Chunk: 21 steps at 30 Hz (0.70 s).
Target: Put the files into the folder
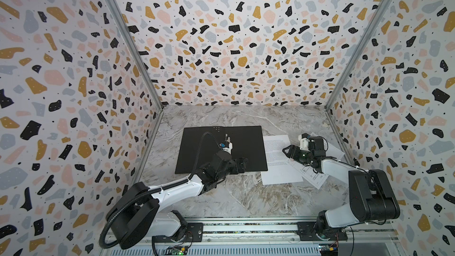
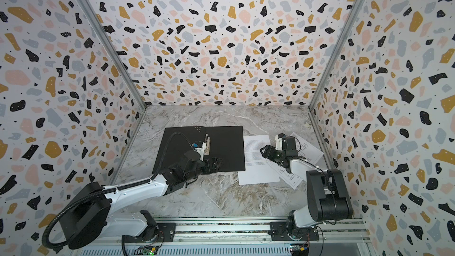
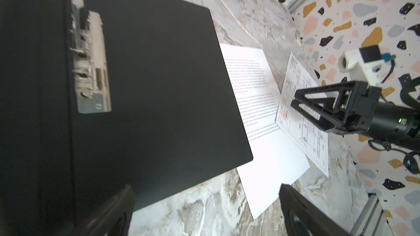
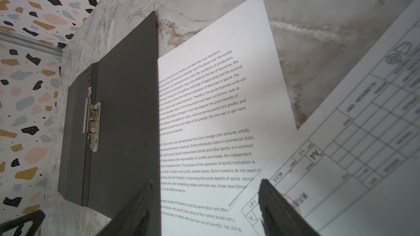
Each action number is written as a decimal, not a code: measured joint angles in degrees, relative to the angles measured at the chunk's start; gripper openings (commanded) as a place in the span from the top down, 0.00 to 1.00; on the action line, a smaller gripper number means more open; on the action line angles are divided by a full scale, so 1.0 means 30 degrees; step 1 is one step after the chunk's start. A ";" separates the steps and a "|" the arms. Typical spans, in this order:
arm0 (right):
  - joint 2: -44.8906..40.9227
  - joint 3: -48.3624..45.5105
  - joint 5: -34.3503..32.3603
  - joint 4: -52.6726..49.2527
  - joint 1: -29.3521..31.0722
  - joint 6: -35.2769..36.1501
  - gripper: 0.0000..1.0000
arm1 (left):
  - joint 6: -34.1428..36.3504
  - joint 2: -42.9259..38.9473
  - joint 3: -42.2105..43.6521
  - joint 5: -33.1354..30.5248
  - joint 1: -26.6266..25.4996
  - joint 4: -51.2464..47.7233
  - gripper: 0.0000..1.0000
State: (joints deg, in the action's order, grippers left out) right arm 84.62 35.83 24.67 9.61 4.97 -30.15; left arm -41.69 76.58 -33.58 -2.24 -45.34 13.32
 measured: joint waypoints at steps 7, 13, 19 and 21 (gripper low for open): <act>0.0350 -0.0051 -0.0036 -0.0240 -0.0386 0.0153 0.27 | -0.0131 0.1938 -0.0998 0.0102 -0.1457 0.0175 0.00; -0.0444 -0.0969 -0.0124 -0.0845 -0.1384 0.0321 0.27 | 0.0044 0.3432 -0.2229 0.0867 -0.1698 0.0408 0.00; -0.2922 -0.1938 -0.0925 -0.1377 -0.2827 0.0452 0.17 | 0.0627 0.4830 -0.3832 0.1406 -0.1698 0.0153 0.00; -0.3541 -0.2047 -0.1537 -0.1632 -0.3315 0.0488 0.09 | 0.0772 0.5158 -0.4211 0.1596 -0.1698 0.0080 0.00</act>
State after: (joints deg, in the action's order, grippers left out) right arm 74.00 29.69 20.05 4.71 -4.97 -28.69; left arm -39.38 92.05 -46.22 2.55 -50.43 13.56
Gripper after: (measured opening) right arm 0.838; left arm 0.997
